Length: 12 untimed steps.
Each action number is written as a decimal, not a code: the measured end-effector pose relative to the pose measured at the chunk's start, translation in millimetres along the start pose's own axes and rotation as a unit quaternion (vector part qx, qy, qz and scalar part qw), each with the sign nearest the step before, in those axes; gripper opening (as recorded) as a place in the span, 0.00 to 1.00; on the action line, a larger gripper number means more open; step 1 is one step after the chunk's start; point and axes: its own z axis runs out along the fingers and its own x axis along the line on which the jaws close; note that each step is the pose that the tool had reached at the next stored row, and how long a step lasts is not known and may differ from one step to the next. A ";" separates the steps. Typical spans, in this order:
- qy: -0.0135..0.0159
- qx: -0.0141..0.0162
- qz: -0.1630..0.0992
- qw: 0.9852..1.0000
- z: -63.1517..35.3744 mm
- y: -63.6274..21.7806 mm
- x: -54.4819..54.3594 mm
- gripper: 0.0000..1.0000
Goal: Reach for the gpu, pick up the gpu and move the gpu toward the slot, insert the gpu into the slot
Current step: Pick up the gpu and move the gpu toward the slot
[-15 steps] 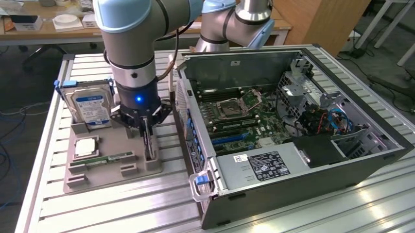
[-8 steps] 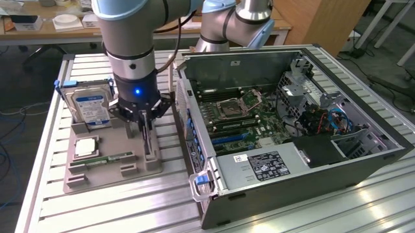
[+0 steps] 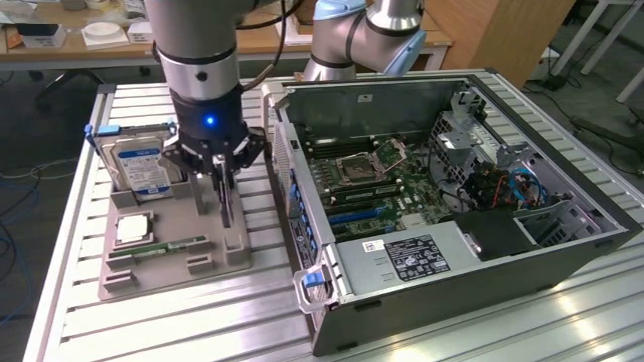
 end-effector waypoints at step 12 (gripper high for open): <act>0.000 -0.005 0.000 1.000 -32.2 2.1 -0.5 0.27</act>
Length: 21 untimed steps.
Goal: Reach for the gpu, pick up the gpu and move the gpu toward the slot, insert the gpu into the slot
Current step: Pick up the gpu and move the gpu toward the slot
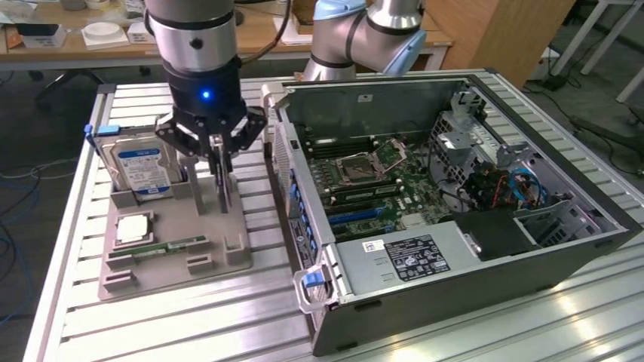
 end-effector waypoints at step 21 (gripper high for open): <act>0.000 -0.001 0.001 1.000 -92.9 6.9 -1.6 0.27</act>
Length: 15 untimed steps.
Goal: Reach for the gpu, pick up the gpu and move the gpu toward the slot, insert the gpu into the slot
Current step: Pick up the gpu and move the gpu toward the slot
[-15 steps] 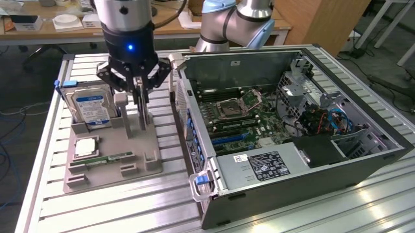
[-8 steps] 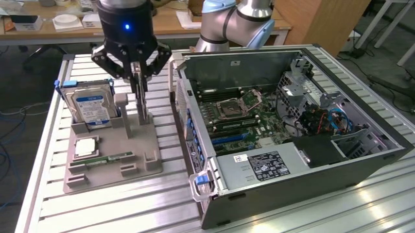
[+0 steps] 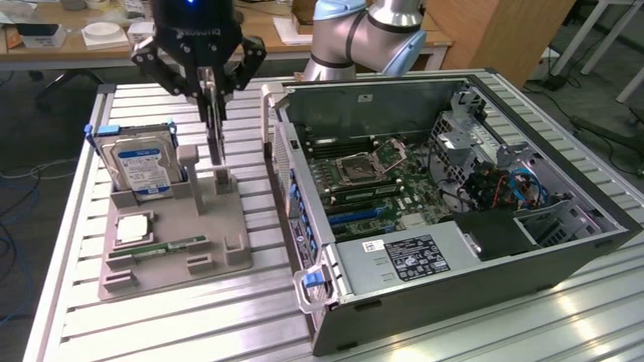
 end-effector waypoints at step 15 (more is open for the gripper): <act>0.000 0.000 0.001 1.000 -45.3 3.7 -14.6 0.27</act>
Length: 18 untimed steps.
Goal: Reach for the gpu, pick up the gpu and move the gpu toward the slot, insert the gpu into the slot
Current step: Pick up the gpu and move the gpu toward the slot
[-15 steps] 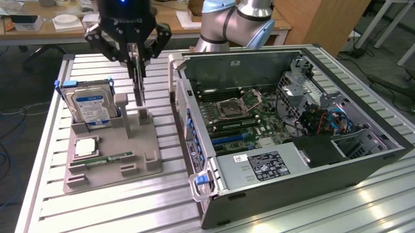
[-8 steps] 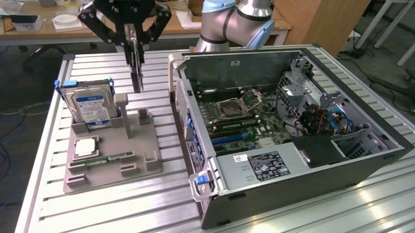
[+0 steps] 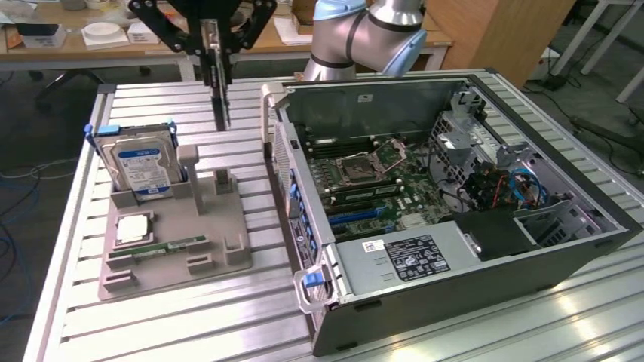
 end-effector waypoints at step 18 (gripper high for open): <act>0.000 0.038 -0.001 0.999 9.8 0.9 -122.9 0.27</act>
